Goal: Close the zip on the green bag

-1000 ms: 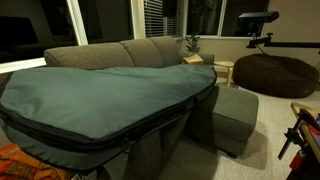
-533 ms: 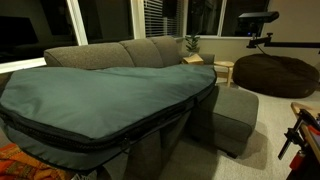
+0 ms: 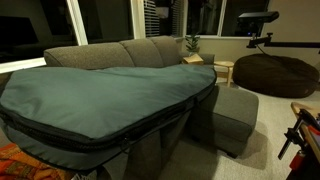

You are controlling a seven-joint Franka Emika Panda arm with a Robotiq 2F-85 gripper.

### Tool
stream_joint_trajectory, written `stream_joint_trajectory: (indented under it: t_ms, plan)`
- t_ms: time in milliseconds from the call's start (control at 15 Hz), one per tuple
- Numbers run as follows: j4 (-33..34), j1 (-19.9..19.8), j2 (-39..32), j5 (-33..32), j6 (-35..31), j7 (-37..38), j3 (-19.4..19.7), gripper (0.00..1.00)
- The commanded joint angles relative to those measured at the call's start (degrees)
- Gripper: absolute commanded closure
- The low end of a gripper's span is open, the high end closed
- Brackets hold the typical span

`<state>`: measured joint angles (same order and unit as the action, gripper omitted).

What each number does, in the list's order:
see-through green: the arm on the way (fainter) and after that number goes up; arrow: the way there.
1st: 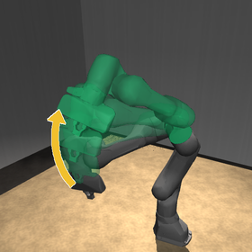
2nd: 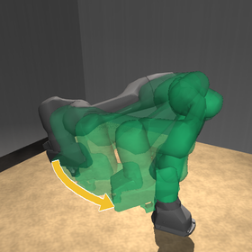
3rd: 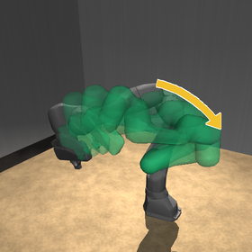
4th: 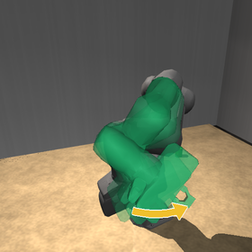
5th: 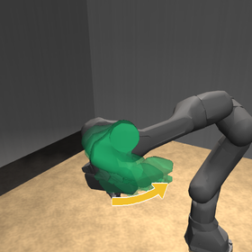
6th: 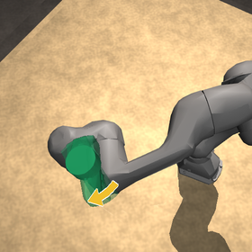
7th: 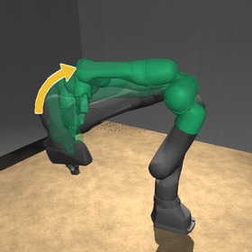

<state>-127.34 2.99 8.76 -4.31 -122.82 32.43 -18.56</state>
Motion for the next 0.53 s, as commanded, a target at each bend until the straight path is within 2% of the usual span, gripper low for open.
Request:
stream_joint_trajectory:
  t_ms: [0, 467]
  plan:
    - [2.46, 2.15, -3.65, -0.50, -0.26, 0.92, 1.93, 0.00]
    - [6.07, 4.52, -10.21, 0.70, 0.34, 0.36, 3.73, 0.00]
